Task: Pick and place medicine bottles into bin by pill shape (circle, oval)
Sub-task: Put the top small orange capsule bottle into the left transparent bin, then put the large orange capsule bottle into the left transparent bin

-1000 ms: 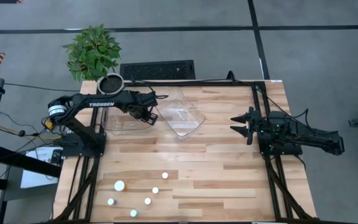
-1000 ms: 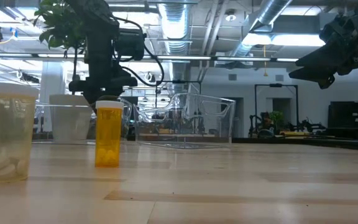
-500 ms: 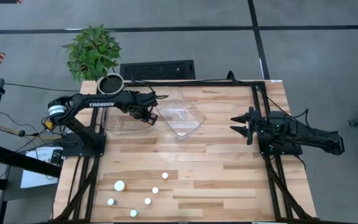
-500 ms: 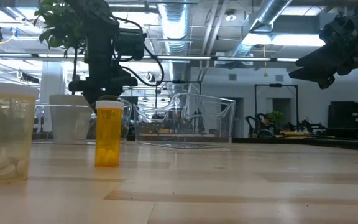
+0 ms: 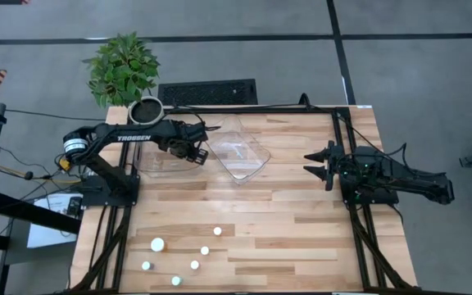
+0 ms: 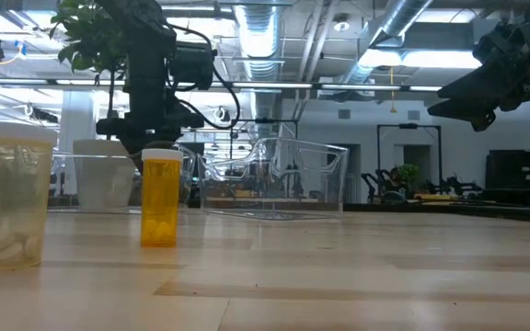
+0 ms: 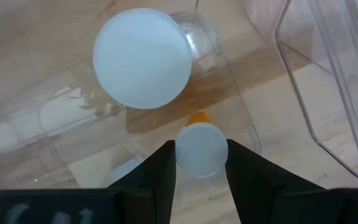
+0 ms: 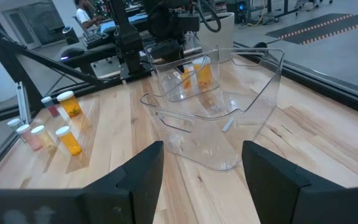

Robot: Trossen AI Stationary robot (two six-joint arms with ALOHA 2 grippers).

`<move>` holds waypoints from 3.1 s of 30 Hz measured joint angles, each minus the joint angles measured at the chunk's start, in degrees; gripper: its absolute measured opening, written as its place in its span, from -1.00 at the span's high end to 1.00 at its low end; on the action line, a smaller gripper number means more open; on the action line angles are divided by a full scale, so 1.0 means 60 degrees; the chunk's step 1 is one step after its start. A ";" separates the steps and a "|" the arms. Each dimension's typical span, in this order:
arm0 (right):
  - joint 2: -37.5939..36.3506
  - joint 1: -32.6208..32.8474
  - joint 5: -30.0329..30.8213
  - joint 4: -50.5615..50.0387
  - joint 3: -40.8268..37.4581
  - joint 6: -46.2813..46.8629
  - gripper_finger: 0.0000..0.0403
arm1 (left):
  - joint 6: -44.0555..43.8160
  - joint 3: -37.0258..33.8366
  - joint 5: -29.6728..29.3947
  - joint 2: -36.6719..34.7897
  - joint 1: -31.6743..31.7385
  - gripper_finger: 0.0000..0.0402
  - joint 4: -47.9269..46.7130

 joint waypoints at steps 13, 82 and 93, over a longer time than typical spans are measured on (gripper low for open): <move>-0.0001 -0.0001 0.0001 -0.0001 0.0000 0.0000 -0.12 | -0.0024 -0.0001 -0.0202 0.0207 -0.0040 0.42 0.0073; 0.0000 -0.0002 0.0007 -0.0033 0.0000 0.0000 -0.12 | -0.1378 0.0004 0.1238 -0.4621 -0.4248 -0.26 -0.1048; -0.0001 -0.0002 0.0007 -0.0114 -0.0002 0.0000 -0.12 | -0.4733 0.0004 0.0619 -0.3014 -0.8749 -0.26 -0.1035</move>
